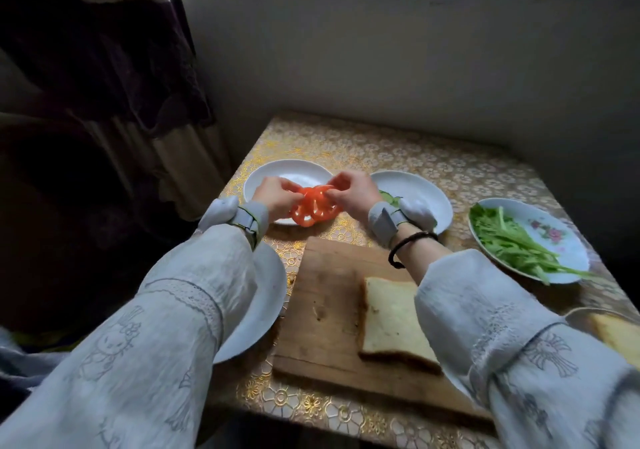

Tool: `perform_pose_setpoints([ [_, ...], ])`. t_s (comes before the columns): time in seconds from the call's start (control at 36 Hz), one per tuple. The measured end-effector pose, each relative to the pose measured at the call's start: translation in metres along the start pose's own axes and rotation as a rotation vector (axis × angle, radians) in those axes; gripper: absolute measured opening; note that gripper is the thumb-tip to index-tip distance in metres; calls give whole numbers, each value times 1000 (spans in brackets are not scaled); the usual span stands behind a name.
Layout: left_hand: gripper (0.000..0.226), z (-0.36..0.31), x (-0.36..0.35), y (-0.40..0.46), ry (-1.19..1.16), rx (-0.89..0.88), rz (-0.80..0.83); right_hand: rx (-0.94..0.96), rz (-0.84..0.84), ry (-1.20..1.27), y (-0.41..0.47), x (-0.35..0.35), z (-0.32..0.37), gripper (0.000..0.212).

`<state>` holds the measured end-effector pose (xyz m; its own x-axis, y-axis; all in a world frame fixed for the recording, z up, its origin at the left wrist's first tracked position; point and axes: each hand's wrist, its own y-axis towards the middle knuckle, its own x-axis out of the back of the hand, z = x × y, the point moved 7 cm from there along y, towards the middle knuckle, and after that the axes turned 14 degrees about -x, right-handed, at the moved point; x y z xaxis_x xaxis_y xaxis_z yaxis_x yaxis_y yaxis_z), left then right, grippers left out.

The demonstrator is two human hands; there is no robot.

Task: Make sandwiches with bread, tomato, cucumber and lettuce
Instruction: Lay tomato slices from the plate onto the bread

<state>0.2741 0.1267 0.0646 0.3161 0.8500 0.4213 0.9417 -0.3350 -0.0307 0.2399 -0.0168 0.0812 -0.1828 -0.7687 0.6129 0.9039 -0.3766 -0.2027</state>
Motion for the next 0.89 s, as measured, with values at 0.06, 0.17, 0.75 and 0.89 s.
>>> perform_pose_setpoints([
  [0.06,20,-9,-14,-16,-71,4,27,-3,-34,4,-12,14,-8,22],
  [0.17,15,-20,-45,-44,-170,16,76,-49,-84,41,-35,35,-32,20],
  [0.75,27,4,-138,-114,135,-88,330,-376,75,411,-111,52,-152,30],
  [0.89,28,5,-139,-113,275,-159,319,-366,58,417,-111,58,-156,25],
])
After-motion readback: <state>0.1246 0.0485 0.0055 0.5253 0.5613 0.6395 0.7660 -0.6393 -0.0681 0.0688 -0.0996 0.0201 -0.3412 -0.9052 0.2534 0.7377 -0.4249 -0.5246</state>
